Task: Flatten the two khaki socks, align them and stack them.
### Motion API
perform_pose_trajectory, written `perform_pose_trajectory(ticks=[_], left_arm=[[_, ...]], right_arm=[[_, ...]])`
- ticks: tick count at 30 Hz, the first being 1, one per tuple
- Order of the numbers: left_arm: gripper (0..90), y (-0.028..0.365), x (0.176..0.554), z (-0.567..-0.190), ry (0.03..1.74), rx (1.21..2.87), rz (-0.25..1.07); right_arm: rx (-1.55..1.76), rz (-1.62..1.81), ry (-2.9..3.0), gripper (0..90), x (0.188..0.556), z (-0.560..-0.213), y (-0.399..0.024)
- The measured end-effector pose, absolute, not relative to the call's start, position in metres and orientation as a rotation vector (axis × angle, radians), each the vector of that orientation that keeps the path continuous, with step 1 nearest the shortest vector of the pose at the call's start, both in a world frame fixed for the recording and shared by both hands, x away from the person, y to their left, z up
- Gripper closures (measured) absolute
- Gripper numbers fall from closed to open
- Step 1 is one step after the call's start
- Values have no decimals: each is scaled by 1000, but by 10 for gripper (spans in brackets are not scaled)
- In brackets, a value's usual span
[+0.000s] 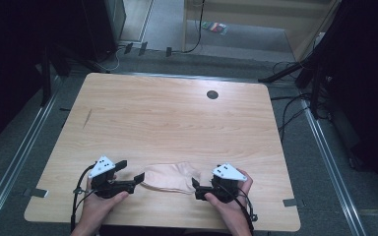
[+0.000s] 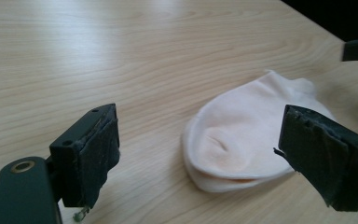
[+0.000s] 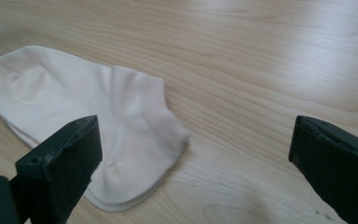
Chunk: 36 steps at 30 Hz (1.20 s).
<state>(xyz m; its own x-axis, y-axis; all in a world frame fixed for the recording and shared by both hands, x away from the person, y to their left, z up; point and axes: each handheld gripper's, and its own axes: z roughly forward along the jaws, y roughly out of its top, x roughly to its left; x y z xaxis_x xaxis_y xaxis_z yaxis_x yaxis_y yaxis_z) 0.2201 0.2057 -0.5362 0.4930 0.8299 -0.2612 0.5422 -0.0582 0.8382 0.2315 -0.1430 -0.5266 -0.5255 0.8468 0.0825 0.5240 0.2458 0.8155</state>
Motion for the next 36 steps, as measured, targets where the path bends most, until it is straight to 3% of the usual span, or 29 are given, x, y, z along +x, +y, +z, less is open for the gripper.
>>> perform_pose_trajectory(ticks=[2,7,17,36], left_arm=[[120,208,220,-535,1211,1746,407],[96,224,219,-533,1221,1695,356],[92,253,223,-535,1324,1668,394],[68,292,224,-539,1374,1647,480]], right_arm=[[1265,1172,2132,22,232,-526,-147],[1292,1171,2102,23,233,-524,-156],[1360,1178,2015,22,237,-518,-179],[1450,1154,1917,22,245,-516,-224]])
